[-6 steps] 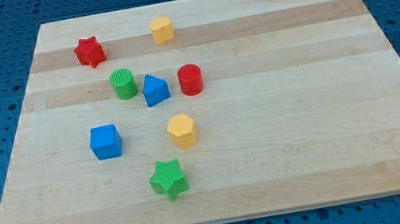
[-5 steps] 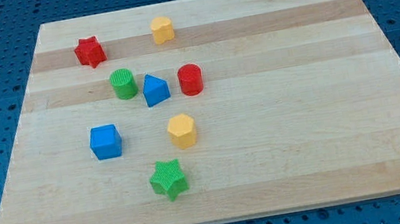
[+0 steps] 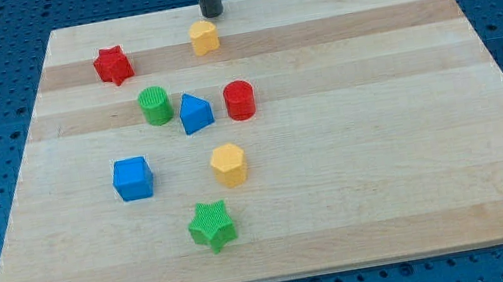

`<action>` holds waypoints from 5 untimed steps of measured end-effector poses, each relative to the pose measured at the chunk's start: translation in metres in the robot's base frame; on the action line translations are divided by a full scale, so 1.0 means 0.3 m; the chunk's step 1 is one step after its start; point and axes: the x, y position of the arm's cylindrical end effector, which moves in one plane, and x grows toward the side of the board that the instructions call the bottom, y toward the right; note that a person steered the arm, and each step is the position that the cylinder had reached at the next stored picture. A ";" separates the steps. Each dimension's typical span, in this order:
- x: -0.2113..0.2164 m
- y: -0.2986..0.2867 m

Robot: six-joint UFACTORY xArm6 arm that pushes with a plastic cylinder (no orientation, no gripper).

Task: Push the yellow heart above to the blue triangle

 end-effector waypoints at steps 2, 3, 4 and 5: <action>0.052 -0.004; 0.179 0.001; 0.235 0.048; 0.243 0.081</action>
